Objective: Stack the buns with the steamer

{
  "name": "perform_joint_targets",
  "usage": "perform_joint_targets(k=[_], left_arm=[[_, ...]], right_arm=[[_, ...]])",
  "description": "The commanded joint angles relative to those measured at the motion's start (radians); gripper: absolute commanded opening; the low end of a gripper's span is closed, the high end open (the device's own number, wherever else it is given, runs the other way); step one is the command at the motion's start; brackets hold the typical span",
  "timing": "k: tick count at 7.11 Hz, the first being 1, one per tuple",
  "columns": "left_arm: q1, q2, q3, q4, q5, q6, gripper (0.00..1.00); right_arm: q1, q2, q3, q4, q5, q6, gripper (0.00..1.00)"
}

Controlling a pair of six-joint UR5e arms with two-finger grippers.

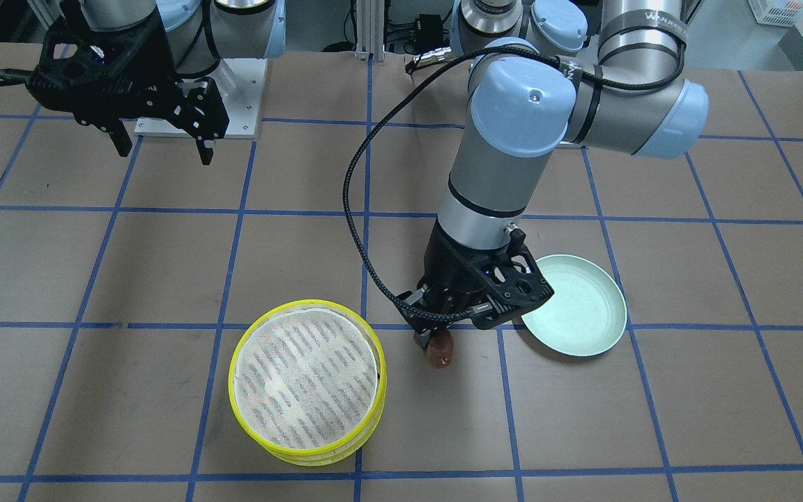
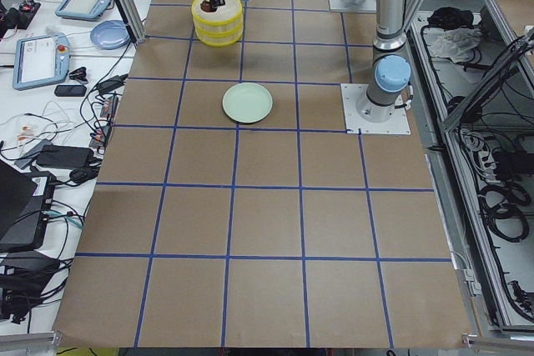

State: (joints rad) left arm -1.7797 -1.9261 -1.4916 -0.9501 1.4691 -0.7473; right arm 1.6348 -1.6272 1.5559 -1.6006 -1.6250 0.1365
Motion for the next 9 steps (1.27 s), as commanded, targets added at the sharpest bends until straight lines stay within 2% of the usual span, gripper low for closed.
perform_joint_targets(k=[1,2,3,5,6,7,8,9], left_arm=[[-0.074,-0.074,0.005,0.115,-0.024,-0.154,0.0],[-0.096,-0.097,0.007,0.131,-0.024,-0.217,0.0],[-0.112,-0.115,0.007,0.132,-0.024,-0.254,0.0],[-0.115,-0.139,0.007,0.132,-0.026,-0.25,0.0],[-0.116,-0.139,0.002,0.131,-0.026,-0.254,0.42],[-0.115,-0.139,-0.001,0.149,-0.026,-0.251,0.77],[-0.115,-0.137,-0.006,0.149,-0.026,-0.248,0.92],[-0.113,-0.129,-0.006,0.149,-0.026,-0.222,0.96]], right_arm=[[0.0,-0.013,0.004,0.01,0.01,-0.001,1.0],[0.002,-0.011,0.012,0.019,0.011,-0.001,1.0],[0.002,-0.011,0.012,0.078,0.013,-0.003,1.0],[0.002,-0.013,0.012,0.087,0.014,-0.02,1.0],[0.002,-0.011,0.012,0.085,0.013,-0.049,1.0],[0.002,-0.011,0.012,0.077,0.013,-0.098,1.0],[0.002,-0.008,0.012,0.074,0.011,-0.101,1.0],[0.002,-0.01,0.012,0.074,0.013,-0.1,1.0]])
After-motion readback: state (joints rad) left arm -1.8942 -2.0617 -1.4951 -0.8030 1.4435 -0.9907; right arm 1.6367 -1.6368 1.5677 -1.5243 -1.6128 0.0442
